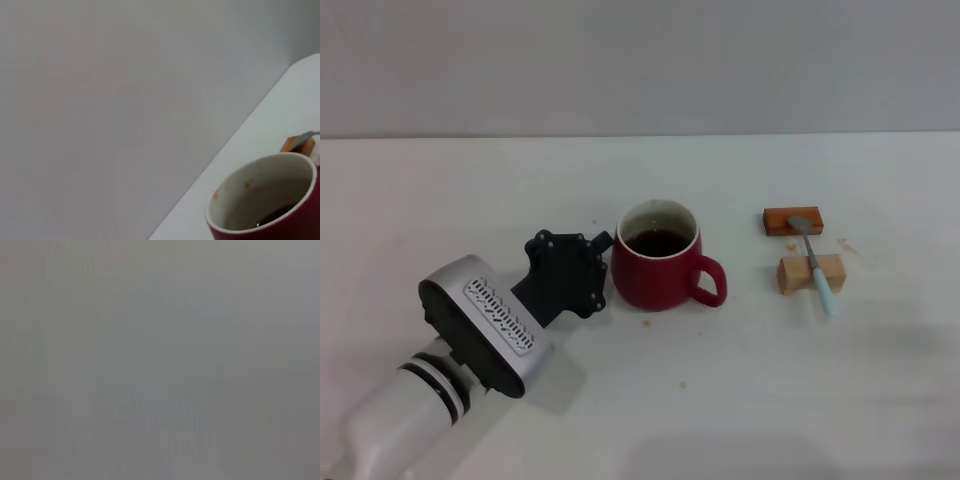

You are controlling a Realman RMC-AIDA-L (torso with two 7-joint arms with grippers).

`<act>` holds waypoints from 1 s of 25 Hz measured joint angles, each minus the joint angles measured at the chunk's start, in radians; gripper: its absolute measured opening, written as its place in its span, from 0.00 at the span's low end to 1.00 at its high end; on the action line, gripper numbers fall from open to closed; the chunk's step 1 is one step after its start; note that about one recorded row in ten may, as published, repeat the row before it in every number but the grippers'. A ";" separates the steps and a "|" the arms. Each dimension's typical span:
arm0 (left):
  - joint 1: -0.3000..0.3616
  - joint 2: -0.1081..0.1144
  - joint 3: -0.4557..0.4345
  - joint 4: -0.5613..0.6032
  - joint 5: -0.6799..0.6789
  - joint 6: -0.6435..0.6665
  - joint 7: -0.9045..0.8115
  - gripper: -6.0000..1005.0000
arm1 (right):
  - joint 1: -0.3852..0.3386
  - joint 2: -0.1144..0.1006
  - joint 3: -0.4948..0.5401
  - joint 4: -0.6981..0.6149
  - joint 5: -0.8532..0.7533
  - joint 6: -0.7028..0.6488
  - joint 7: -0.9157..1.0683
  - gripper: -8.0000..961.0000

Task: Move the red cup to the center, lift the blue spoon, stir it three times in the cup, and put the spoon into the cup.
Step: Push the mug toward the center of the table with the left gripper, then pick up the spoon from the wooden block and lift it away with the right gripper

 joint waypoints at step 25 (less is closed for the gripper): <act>0.326 0.009 -0.499 0.006 -0.012 0.338 -0.359 0.15 | -0.004 -0.002 -0.131 -0.002 -0.006 -0.046 -0.001 0.64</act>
